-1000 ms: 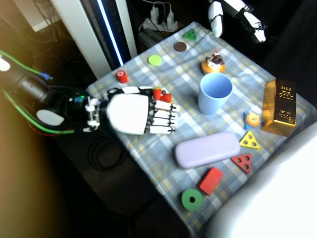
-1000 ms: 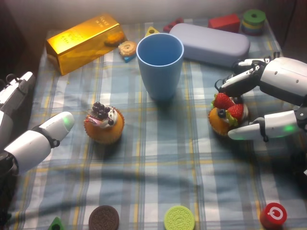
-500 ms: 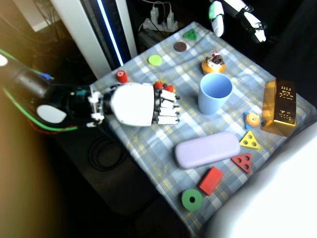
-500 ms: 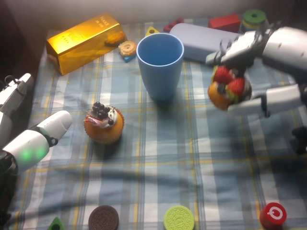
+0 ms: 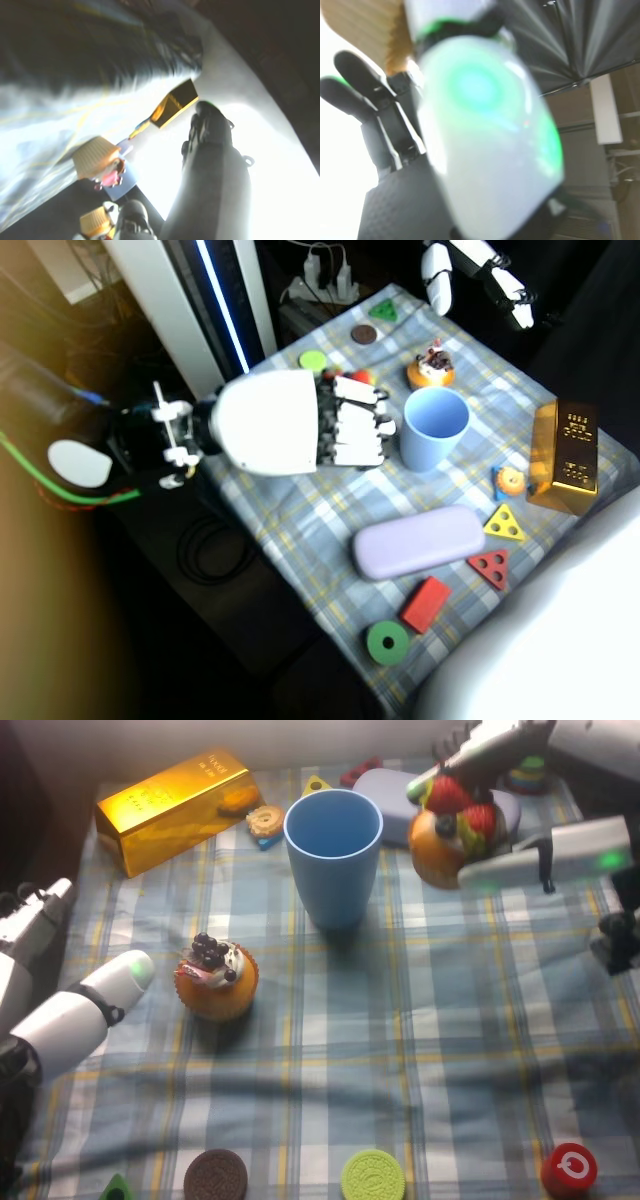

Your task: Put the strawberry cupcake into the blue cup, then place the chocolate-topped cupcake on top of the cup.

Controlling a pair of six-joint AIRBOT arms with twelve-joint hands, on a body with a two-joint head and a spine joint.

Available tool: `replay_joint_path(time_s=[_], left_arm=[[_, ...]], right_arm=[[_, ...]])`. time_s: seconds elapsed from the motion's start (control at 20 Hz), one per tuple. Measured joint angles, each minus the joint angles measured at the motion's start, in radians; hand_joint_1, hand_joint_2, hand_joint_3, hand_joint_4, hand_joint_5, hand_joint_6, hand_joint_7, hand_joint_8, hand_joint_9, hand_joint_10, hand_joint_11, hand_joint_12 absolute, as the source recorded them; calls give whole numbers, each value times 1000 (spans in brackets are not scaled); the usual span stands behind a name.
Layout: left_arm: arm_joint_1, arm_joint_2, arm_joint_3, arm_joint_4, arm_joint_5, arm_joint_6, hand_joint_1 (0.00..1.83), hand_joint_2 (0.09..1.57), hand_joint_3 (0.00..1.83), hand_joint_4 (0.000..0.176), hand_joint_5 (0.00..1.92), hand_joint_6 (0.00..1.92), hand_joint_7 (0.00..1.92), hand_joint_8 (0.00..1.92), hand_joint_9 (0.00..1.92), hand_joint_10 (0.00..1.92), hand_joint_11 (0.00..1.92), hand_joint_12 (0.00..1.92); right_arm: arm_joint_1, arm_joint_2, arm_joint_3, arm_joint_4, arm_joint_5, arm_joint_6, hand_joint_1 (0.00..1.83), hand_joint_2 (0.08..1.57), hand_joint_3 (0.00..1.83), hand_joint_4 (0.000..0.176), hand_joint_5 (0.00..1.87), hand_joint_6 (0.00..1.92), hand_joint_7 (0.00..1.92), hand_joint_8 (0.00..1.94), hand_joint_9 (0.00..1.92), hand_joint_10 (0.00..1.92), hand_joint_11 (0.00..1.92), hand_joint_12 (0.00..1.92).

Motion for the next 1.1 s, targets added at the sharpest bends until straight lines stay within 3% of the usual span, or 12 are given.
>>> replay_joint_path(time_s=[0.15,0.2,0.35,0.45,0.7,0.75,0.8,0.85,0.9,1.0,1.05,1.1], left_arm=[[-6,0,3,8,11,0,189,1070,0,27,209,2,160,3,172,4,0,454],[-6,0,5,6,11,0,183,1048,0,54,205,2,144,3,158,8,22,401],[-6,-1,5,3,16,0,222,1067,0,29,222,0,173,0,209,1,0,592],[-6,-1,5,4,18,0,206,1062,0,52,209,0,161,0,199,6,0,547],[-8,-1,11,11,32,0,193,1058,0,50,199,0,153,2,186,3,0,538],[-8,-1,11,10,34,0,191,1070,5,36,199,0,151,1,187,4,0,535],[-8,-5,13,10,35,0,177,1062,2,54,200,0,153,1,184,2,0,522],[-8,-8,16,14,39,0,189,1059,0,57,206,2,163,4,188,3,0,525],[-8,-9,16,15,41,0,217,1065,1,40,210,1,169,2,200,3,0,559],[-8,-10,17,15,42,0,205,1053,0,44,214,1,173,1,211,3,0,552],[-8,-11,18,14,41,0,184,1064,1,32,216,0,174,0,226,4,0,592],[-8,-11,18,15,41,0,161,1056,0,50,206,0,167,0,224,1,0,586]], right_arm=[[31,0,8,-8,-5,0,766,1084,0,0,886,6,1016,87,752,898,579,1350],[37,-9,18,-12,-1,0,728,1058,0,0,980,16,1060,91,763,942,597,1374],[72,-53,53,-29,-19,0,684,1033,0,0,1020,4,1070,54,823,786,652,1198],[101,-82,75,-50,-22,9,725,1042,1,0,1022,5,1111,43,895,721,675,1271],[115,-147,147,-74,-35,72,738,1021,0,0,1037,0,1117,4,942,527,651,1197],[123,-153,155,-82,-41,74,731,1023,0,0,1043,2,1125,6,954,564,654,1282],[133,-161,165,-81,-43,75,752,1028,0,0,1036,0,1126,4,934,614,649,1281],[143,-171,174,-74,-43,75,764,1038,1,0,1049,2,1137,8,899,717,638,1325],[148,-185,189,-71,-40,77,770,1044,0,0,1098,14,1153,16,862,841,659,1340],[151,-215,211,-77,-45,81,765,1024,0,0,1106,12,1189,32,887,888,694,1360],[151,-225,217,-91,-53,82,758,1017,0,0,1077,2,1174,22,897,833,688,1343],[151,-232,221,-94,-56,83,758,1009,0,0,1052,0,1184,23,923,826,703,1385]])
